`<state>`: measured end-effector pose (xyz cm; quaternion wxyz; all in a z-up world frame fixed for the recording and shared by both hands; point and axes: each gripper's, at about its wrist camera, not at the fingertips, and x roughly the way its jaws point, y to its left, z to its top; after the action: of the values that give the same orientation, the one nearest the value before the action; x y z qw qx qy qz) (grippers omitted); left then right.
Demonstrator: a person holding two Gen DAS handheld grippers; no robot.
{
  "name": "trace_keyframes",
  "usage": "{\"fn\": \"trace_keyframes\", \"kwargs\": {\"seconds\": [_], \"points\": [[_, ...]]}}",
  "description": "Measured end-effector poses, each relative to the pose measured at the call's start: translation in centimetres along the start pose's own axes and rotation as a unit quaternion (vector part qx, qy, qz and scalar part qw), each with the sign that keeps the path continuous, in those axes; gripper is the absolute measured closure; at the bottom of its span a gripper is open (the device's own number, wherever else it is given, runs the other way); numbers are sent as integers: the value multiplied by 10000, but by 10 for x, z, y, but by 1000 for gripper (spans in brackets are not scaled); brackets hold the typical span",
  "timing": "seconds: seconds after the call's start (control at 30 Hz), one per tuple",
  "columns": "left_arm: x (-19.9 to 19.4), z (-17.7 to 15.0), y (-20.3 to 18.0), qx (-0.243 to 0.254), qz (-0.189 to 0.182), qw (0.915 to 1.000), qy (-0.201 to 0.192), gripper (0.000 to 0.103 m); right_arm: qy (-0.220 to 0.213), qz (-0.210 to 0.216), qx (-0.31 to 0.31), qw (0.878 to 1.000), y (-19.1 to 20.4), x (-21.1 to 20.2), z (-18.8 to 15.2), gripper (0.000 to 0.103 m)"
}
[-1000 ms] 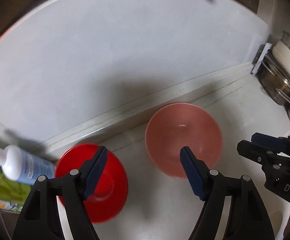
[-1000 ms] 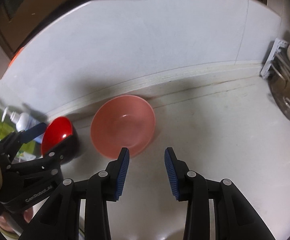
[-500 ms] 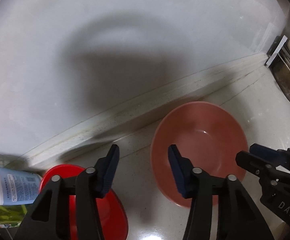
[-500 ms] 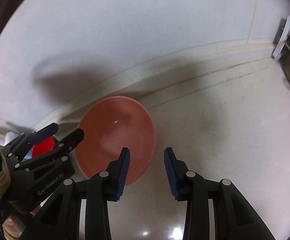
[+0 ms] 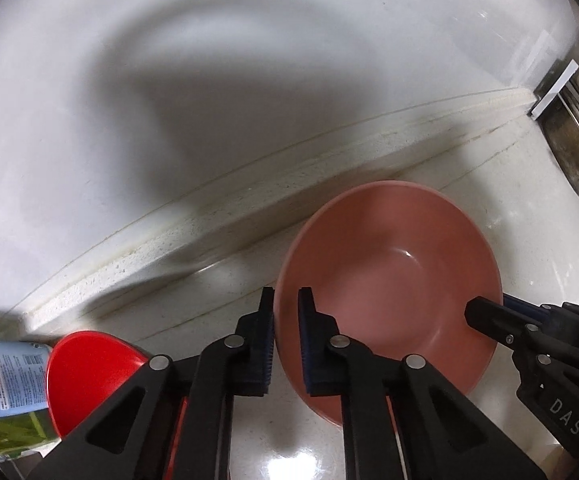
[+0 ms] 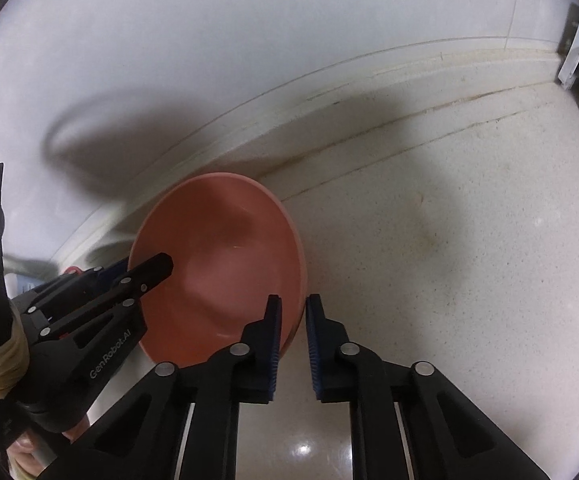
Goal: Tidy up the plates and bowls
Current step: 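Lift the pink bowl with both grippers and carry it over the cream bowl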
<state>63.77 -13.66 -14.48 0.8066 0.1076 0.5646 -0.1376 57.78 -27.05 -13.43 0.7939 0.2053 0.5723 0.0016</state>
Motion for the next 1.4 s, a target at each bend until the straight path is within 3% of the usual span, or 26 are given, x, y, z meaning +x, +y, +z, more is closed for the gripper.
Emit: {"fn": "trace_keyframes", "kwargs": {"seconds": [0.43, 0.77, 1.4], "points": [[-55, -34, -3, -6, -170, 9991, -389, 91, -187, -7, 7, 9998, -1, -28, -14, 90], [-112, -73, -29, 74, -421, 9953, -868, 91, -507, -2, -140, 9986, -1, -77, -53, 90], [-175, -141, -98, 657, -779, 9870, -1246, 91, -1069, -237, -73, 9940, -40, -164, -140, 90]]}}
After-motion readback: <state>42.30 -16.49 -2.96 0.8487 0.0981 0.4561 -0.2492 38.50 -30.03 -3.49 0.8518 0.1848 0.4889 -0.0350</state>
